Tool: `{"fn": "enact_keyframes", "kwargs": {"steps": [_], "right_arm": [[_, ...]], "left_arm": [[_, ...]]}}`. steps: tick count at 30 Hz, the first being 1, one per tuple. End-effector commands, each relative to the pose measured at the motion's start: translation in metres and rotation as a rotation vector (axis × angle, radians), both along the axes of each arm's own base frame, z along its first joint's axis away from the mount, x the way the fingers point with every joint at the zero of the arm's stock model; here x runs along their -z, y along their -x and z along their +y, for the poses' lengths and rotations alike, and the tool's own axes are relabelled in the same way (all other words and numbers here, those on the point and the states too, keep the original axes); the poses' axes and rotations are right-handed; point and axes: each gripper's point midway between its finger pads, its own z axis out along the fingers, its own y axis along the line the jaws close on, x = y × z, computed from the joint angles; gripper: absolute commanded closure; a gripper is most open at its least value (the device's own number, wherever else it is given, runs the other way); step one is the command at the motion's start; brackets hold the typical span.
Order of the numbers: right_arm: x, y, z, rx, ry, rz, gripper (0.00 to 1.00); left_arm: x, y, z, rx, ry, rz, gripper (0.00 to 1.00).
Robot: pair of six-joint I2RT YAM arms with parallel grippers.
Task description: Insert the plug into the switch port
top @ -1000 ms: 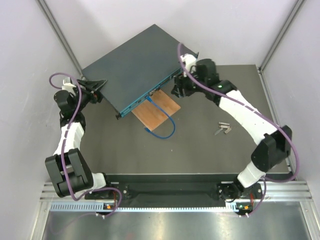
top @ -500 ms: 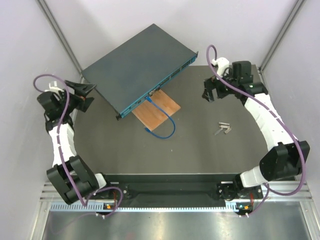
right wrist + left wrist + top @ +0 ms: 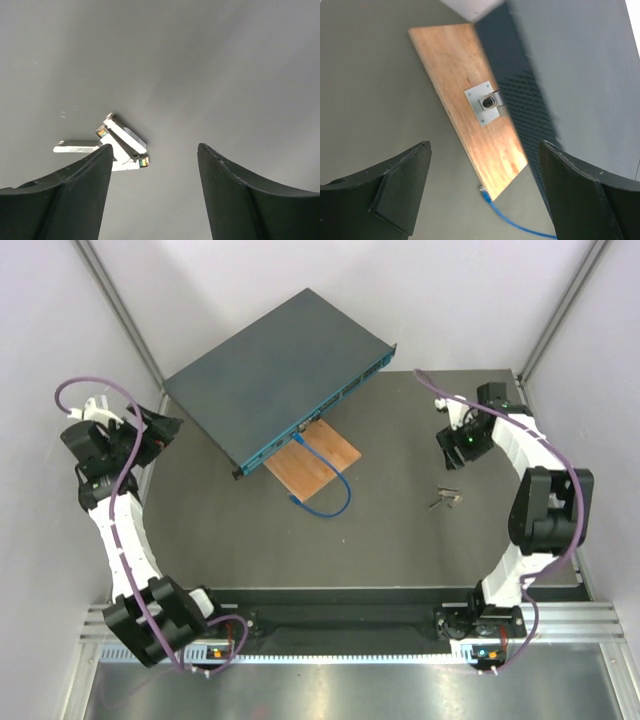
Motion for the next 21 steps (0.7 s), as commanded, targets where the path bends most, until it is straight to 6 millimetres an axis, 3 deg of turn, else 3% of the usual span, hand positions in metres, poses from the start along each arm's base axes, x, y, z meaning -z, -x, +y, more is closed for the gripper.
{"fn": "enact_keyframes", "kwargs": {"steps": [1,4,5,11,21], "right_arm": [[0.014,-0.003,-0.004,-0.07,0.057,0.016,0.33],[0.03,0.002,-0.003,-0.103,0.074,0.052,0.36],[0.033,0.005,0.013,-0.163,0.08,0.059,0.36],[0.054,0.023,0.029,-0.249,0.118,0.111,0.38],[0.078,0.017,0.02,-0.225,0.2,0.137,0.51]], "left_arm": [[-0.037,0.005,-0.006,0.038,-0.19,-0.122,0.09],[-0.044,0.009,-0.007,0.036,-0.229,-0.147,0.09],[-0.043,0.01,-0.006,0.035,-0.236,-0.148,0.09],[-0.059,0.013,-0.022,0.114,-0.236,-0.206,0.12],[-0.094,0.013,-0.038,0.177,-0.297,-0.31,0.14]]}}
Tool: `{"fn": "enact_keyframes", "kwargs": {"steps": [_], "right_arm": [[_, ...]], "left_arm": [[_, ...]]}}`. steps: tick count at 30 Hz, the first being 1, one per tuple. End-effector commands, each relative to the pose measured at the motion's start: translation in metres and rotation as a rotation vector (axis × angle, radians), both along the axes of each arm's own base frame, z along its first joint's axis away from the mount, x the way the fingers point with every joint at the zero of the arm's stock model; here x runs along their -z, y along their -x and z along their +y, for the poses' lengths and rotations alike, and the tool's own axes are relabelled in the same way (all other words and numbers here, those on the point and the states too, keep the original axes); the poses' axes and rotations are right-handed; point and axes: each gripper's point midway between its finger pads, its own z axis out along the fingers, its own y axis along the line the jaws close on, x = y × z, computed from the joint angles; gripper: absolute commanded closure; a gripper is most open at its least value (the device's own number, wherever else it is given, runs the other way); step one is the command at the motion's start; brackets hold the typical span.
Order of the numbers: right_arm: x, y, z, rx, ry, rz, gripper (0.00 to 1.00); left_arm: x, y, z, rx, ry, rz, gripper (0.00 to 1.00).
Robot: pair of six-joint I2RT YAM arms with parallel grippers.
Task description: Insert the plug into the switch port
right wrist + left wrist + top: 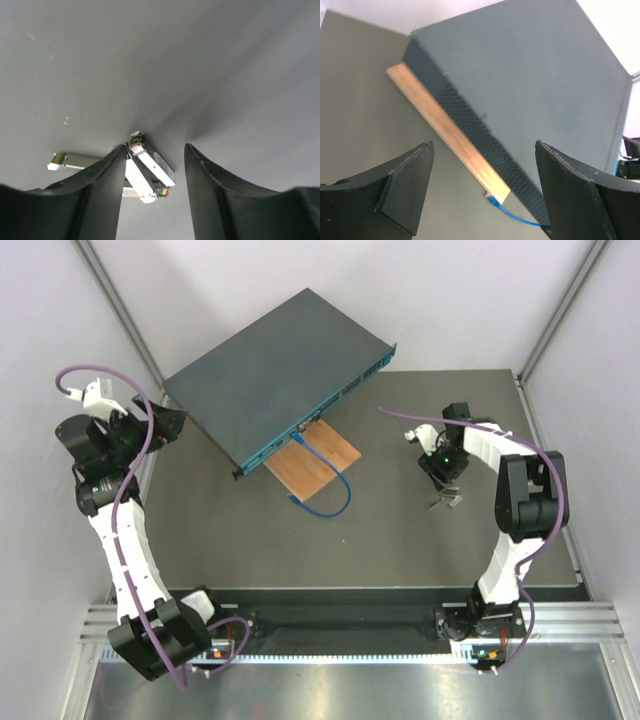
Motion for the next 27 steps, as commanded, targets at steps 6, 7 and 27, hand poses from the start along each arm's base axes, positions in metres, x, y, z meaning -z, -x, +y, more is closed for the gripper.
{"fn": "enact_keyframes", "kwargs": {"steps": [6,7,27], "right_arm": [[-0.001,-0.018,-0.003,0.008,0.038,-0.061,0.69],[-0.002,-0.02,-0.002,0.01,0.034,-0.065,0.72],[0.013,-0.024,-0.013,0.052,0.063,-0.012,0.83]], "left_arm": [[-0.053,-0.001,-0.023,0.072,-0.133,-0.178,0.15],[-0.057,-0.002,-0.025,0.076,-0.152,-0.189,0.15],[-0.094,-0.019,-0.069,0.177,-0.213,-0.298,0.14]]}}
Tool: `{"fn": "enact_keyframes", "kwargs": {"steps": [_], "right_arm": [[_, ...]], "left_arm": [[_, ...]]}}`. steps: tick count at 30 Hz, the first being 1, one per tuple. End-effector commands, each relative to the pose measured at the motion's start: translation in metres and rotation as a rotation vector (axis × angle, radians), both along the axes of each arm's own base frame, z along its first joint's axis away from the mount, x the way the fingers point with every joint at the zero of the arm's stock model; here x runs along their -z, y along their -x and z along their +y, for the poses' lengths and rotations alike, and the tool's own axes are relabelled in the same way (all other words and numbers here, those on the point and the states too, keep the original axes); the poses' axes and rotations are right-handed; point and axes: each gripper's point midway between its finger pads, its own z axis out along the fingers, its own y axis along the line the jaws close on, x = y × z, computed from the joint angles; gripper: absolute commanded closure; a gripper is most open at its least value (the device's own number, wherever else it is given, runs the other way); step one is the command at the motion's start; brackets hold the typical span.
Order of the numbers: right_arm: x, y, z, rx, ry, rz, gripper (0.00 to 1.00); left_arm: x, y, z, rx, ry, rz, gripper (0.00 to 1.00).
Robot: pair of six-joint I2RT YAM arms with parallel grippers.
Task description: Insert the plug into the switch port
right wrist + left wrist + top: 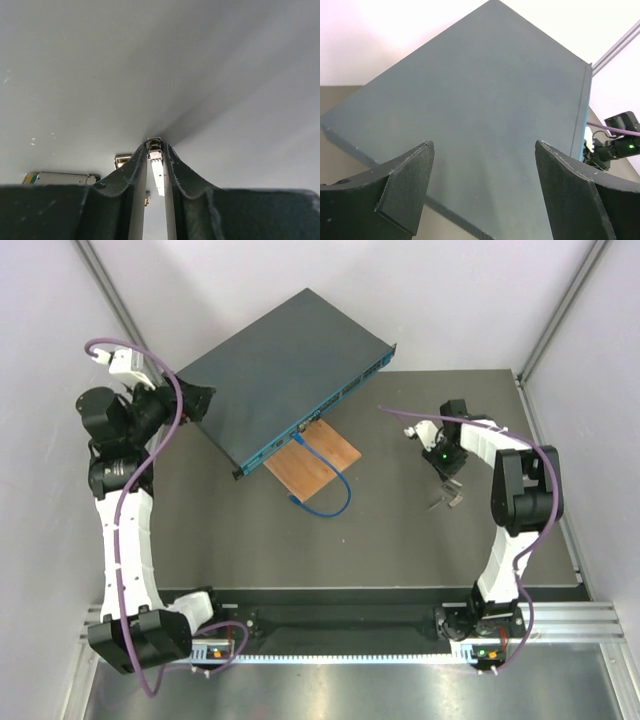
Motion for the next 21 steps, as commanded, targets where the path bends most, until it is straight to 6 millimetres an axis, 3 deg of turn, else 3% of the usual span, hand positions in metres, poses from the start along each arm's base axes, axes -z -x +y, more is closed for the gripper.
{"fn": "enact_keyframes", "kwargs": {"steps": [1,4,5,7,10,13,14,16,17,18,19,21], "right_arm": [[0.008,-0.003,-0.002,0.022,-0.001,0.02,0.82],[0.006,-0.003,-0.003,0.029,-0.007,0.035,0.81],[0.005,-0.003,-0.003,0.031,-0.011,0.037,0.83],[0.001,-0.005,-0.006,0.046,-0.015,0.03,1.0],[-0.02,-0.014,-0.007,0.104,-0.083,-0.012,1.0],[-0.072,-0.033,0.003,0.173,-0.236,-0.132,1.0],[-0.109,-0.044,-0.001,0.203,-0.316,-0.218,1.0],[-0.15,-0.054,-0.004,0.283,-0.433,-0.303,1.0],[-0.188,-0.057,0.004,0.266,-0.523,-0.375,1.0],[-0.207,-0.058,0.007,0.296,-0.583,-0.395,1.0],[-0.227,-0.056,0.01,0.288,-0.65,-0.415,1.0],[-0.272,-0.051,0.018,0.288,-0.756,-0.473,1.0]], "left_arm": [[-0.038,-0.001,-0.005,0.015,-0.055,-0.129,0.13],[-0.043,-0.003,-0.014,0.042,-0.063,-0.145,0.12],[-0.044,-0.004,-0.014,0.042,-0.064,-0.146,0.12],[-0.05,-0.005,-0.022,0.066,-0.075,-0.164,0.12],[-0.057,-0.007,-0.036,0.109,-0.094,-0.187,0.12],[-0.062,-0.015,-0.05,0.152,-0.104,-0.198,0.12],[-0.068,-0.015,-0.057,0.173,-0.108,-0.212,0.12],[-0.066,-0.02,-0.077,0.234,-0.109,-0.21,0.12],[-0.071,-0.02,-0.086,0.258,-0.108,-0.22,0.11],[-0.071,-0.022,-0.091,0.274,-0.094,-0.211,0.11],[-0.064,-0.024,-0.115,0.344,-0.08,-0.189,0.11],[-0.07,-0.021,-0.137,0.418,-0.041,-0.178,0.11]]}}
